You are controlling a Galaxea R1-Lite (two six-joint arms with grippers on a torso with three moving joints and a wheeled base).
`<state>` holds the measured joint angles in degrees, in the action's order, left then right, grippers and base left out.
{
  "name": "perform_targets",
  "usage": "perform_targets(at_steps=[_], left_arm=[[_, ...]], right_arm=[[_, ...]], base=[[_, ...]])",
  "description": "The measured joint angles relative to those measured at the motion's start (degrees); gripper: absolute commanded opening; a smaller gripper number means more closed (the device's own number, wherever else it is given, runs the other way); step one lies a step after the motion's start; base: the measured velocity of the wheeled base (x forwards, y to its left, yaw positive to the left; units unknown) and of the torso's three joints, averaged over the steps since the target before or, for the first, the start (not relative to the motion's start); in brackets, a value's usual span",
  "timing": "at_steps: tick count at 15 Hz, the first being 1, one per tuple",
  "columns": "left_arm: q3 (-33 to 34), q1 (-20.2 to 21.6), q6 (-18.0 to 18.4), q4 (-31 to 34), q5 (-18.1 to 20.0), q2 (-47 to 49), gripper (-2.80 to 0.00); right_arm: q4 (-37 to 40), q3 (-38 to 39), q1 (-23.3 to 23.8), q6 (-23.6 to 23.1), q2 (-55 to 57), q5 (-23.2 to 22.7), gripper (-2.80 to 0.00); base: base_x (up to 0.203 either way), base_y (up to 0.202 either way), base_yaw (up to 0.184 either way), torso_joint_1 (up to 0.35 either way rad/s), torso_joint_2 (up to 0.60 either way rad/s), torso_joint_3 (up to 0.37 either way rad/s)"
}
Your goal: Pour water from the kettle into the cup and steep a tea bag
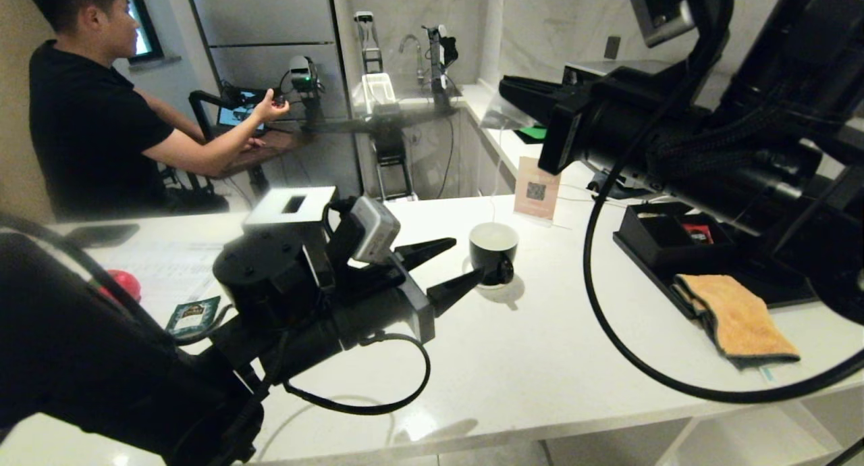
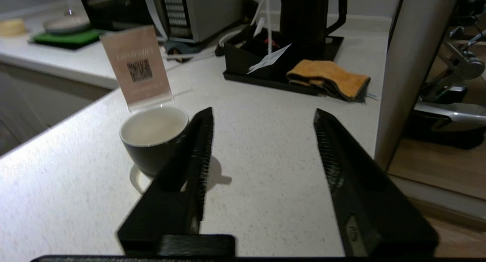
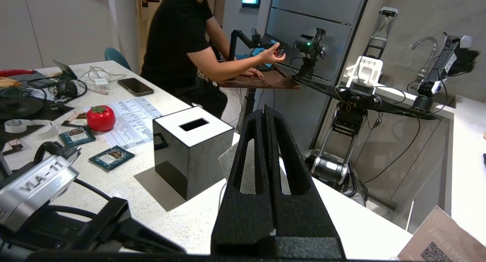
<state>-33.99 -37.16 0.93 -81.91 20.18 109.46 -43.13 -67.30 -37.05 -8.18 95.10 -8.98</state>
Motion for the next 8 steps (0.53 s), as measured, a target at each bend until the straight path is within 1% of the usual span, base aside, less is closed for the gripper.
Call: perform_targets(at_steps=[2,8], left_arm=[[-0.39,-0.26,2.33,-1.19,0.02,1.37,0.00],[-6.84,-0.04,2.92,-1.47,-0.23,4.15,0.00]], right_arm=[[-0.02,0.11,0.00,0.00,-0.01,-0.07,-2.80],[-0.22,0.16,-0.86,0.00,0.14,-0.07,-2.80]], base=[[0.000,0.000,0.000,0.000,0.00,0.000],[0.000,0.000,0.000,0.000,0.00,0.000]])
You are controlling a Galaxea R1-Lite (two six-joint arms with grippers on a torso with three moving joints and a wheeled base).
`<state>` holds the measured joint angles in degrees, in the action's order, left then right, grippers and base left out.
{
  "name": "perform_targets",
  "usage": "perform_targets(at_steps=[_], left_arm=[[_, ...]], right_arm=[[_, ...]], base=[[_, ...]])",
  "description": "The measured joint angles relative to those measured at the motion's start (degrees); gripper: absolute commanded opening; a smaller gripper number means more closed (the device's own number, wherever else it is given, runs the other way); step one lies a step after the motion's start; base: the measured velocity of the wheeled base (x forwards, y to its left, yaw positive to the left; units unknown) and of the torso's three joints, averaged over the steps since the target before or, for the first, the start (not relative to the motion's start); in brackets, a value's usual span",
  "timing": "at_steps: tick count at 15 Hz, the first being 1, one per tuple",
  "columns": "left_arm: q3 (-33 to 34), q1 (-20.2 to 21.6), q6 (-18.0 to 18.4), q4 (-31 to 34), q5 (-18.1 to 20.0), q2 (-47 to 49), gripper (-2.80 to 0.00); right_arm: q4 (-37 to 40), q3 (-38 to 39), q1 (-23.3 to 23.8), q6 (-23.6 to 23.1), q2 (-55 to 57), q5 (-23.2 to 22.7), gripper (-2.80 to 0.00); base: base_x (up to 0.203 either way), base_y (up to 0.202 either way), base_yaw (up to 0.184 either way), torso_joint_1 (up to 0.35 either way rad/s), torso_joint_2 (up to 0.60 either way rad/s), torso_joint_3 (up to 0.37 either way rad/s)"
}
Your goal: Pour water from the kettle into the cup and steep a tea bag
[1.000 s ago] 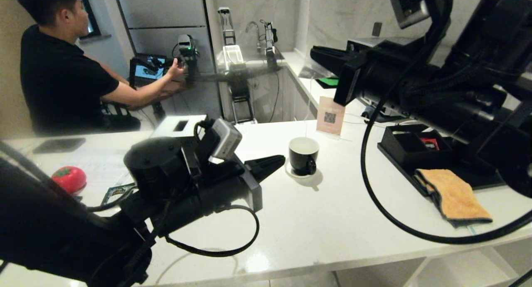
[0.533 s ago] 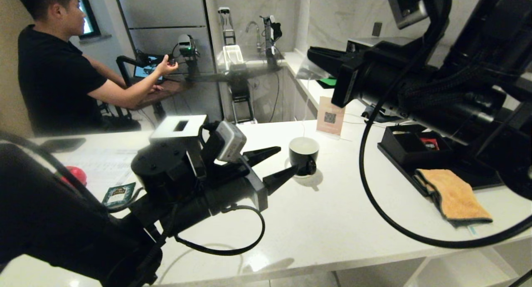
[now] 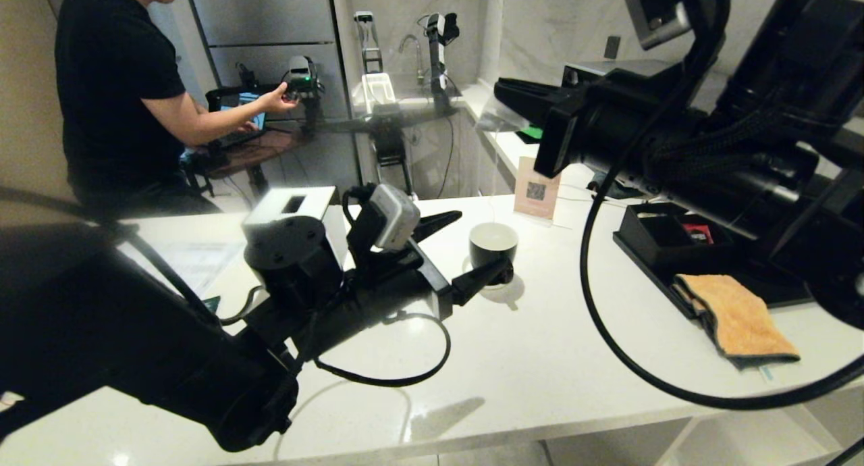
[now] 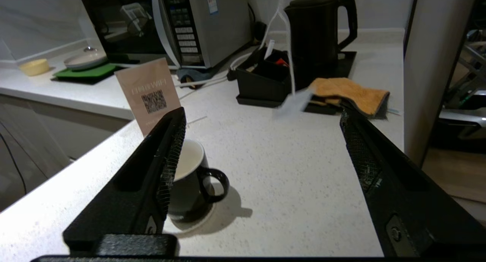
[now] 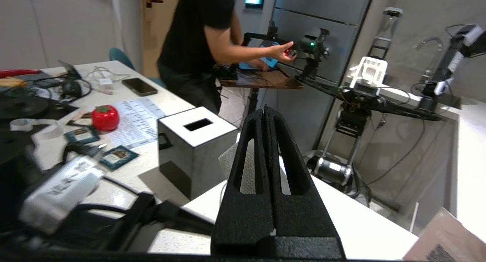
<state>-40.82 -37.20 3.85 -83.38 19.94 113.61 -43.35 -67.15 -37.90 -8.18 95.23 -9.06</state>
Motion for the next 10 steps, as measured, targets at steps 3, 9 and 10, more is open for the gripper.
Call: perform_targets(at_steps=[3,9,10], left_arm=[[-1.59,-0.05,0.31,0.01,-0.02,0.62,0.00],[-2.14,-0.37,2.27,0.01,0.01,1.44,0.00],[-2.15,-0.40,2.23,0.01,0.06,1.51,0.00]], right_arm=[[0.02,0.00,-0.73,0.02,0.13,0.00,-2.80],[0.20,-0.18,-1.25,0.00,0.22,0.07,-2.80],[0.20,-0.18,-1.29,0.00,0.22,0.07,-2.80]], base=[[0.000,0.000,0.000,0.000,0.00,0.000],[0.000,0.000,0.000,0.000,0.00,0.000],[0.000,0.000,0.000,0.000,0.00,0.000]])
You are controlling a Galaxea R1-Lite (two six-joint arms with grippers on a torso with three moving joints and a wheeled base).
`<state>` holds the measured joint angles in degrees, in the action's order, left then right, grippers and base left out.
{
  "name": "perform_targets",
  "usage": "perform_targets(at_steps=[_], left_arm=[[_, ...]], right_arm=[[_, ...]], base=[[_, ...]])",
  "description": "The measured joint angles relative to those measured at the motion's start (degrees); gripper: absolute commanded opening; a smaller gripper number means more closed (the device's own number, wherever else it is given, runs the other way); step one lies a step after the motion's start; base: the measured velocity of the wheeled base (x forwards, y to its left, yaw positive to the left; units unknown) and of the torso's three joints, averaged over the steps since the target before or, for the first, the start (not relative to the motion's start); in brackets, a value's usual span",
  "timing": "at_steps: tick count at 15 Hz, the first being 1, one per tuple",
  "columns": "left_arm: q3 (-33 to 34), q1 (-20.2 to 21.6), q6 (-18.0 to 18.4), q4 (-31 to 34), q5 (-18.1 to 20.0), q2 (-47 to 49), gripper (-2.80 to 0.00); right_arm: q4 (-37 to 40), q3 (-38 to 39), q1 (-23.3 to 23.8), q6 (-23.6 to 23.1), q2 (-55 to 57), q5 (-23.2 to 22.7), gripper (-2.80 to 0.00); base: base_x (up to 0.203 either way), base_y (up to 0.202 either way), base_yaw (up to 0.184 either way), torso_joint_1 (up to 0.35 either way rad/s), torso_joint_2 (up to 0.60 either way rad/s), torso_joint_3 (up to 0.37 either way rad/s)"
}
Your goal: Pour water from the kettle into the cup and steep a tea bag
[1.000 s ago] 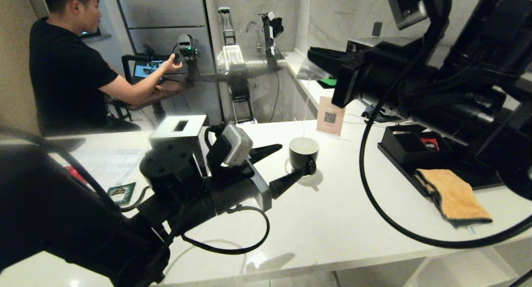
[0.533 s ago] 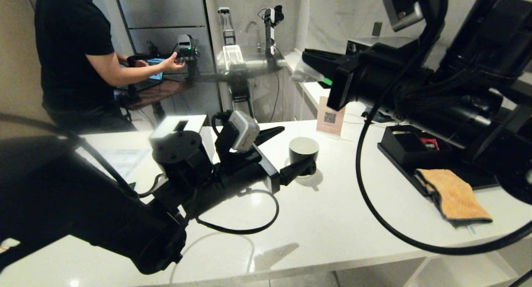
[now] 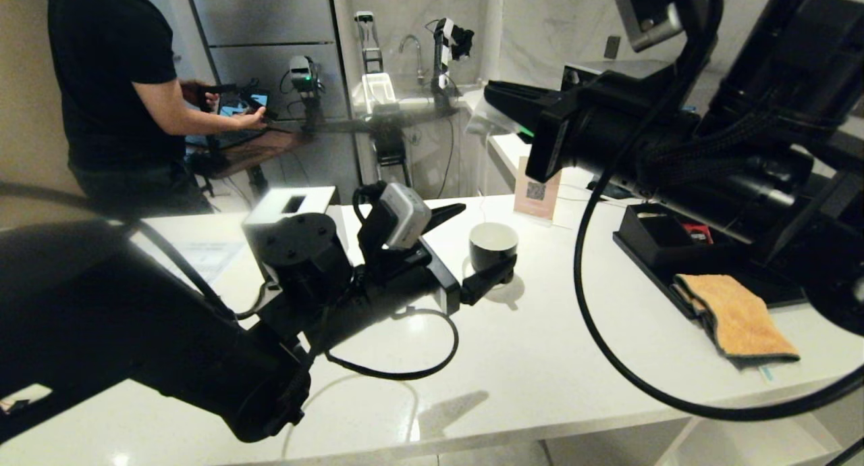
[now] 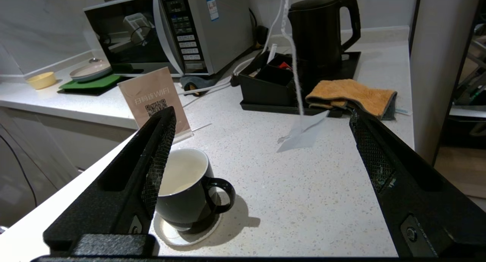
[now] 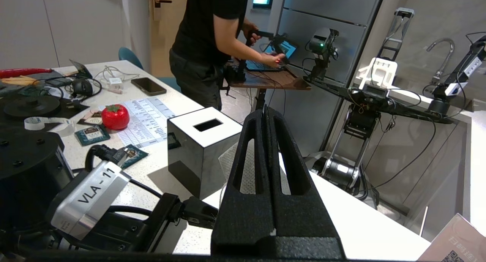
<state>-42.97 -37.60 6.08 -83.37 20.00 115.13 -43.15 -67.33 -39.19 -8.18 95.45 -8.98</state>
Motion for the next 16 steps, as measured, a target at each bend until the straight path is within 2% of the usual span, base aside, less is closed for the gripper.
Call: perform_targets(at_steps=[16], left_arm=[[0.75,-0.20,-0.02,-2.07,0.69,0.56,0.00]], right_arm=[[0.02,0.27,0.02,-0.02,0.00,0.00,-2.80]], base=[[0.000,0.000,0.000,0.000,0.00,0.000]])
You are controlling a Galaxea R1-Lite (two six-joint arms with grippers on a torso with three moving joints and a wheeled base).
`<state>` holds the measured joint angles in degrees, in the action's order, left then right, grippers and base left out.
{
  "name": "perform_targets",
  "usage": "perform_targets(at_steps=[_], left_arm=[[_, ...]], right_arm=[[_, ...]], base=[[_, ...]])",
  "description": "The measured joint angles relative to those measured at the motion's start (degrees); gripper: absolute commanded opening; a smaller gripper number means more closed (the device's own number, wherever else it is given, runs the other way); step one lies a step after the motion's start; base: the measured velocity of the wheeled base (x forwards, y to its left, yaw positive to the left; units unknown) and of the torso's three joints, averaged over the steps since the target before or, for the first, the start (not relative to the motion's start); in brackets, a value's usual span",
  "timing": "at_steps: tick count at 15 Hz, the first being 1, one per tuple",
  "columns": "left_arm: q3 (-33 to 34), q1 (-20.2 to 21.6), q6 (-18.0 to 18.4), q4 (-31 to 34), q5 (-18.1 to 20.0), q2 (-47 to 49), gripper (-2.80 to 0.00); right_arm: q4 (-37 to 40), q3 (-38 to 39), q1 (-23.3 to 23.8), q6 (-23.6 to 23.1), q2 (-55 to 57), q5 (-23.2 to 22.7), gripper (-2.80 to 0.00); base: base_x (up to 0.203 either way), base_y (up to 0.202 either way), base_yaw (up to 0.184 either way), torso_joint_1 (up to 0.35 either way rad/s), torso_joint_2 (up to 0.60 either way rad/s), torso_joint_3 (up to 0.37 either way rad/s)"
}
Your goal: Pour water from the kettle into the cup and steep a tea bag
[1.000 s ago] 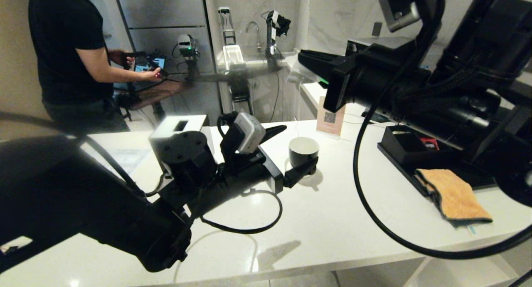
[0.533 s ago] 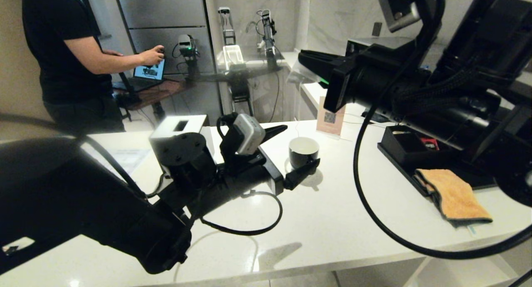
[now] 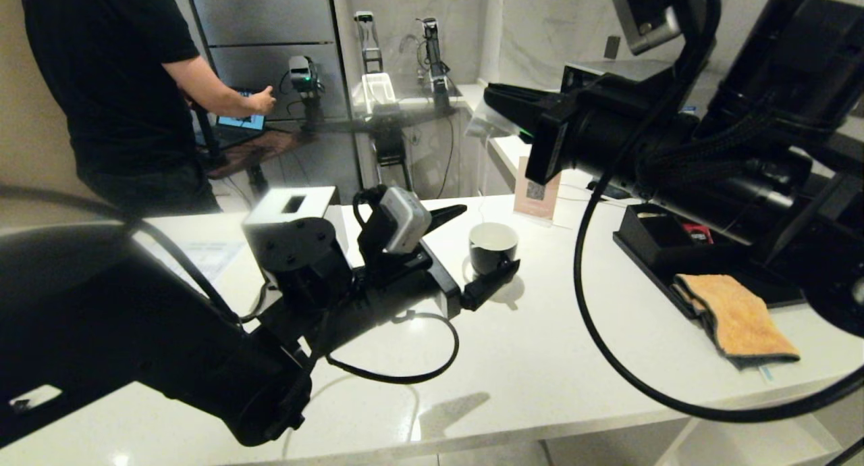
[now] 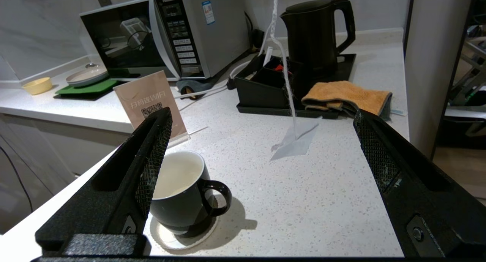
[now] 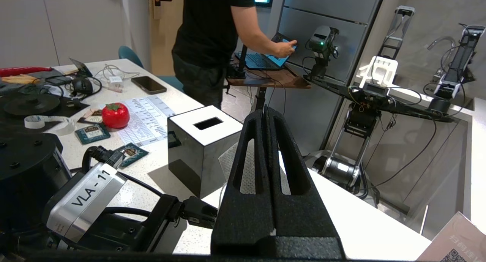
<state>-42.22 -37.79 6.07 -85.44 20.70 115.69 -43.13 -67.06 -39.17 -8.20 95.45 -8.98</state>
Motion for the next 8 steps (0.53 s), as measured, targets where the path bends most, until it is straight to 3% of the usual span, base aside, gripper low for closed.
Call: perform_targets(at_steps=[6,7,8], left_arm=[[0.27,-0.71,-0.20,-1.73,0.11,0.16,0.00],[0.27,-0.74,-0.20,-1.74,0.09,0.22,-2.80],[0.27,-0.77,-0.20,-1.74,0.11,0.29,-2.80]], right_arm=[[0.00,0.04,-0.11,0.00,0.00,0.00,-2.80],[0.02,0.04,-0.24,0.00,0.00,0.00,-2.80],[0.02,0.02,-0.33,0.00,0.00,0.00,-2.80]], base=[[0.000,0.000,0.000,0.000,0.00,0.000],[0.000,0.000,0.000,0.000,0.00,0.000],[0.000,0.000,0.000,0.000,0.00,0.000]])
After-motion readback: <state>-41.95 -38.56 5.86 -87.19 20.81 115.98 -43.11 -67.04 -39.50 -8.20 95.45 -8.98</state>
